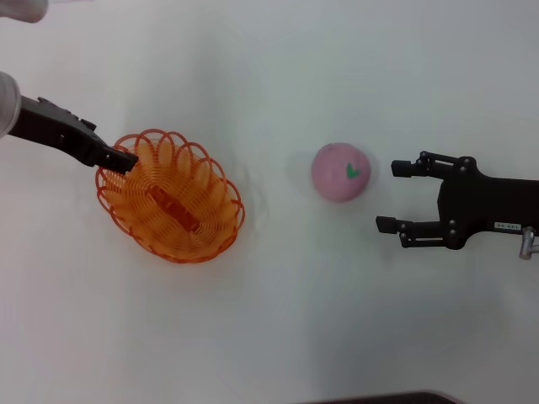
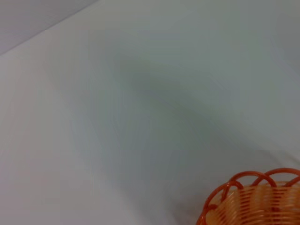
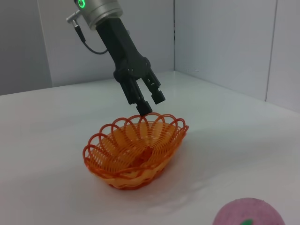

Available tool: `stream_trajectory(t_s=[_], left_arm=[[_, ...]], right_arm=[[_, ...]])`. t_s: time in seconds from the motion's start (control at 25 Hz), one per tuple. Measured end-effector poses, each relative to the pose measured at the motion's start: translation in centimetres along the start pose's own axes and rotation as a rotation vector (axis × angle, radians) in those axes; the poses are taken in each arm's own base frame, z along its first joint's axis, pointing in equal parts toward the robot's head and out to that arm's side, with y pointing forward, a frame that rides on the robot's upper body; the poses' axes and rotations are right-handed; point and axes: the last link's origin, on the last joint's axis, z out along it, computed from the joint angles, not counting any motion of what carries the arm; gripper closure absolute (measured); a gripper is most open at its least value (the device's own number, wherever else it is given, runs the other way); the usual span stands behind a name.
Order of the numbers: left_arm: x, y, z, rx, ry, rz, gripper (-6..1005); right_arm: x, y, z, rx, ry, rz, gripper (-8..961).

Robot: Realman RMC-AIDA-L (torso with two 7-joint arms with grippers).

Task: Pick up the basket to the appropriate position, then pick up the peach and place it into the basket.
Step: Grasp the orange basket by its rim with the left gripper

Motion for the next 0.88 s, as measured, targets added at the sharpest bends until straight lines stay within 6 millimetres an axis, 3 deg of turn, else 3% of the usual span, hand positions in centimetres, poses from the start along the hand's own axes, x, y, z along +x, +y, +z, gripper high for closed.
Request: stream_trajectory(t_s=[0.88], left_arm=[[1.2,0.6,2.2,0.017,-0.077,0.062,175]], right_arm=[[-0.1,0.0,0.0,-0.001,-0.003,-0.001,69]])
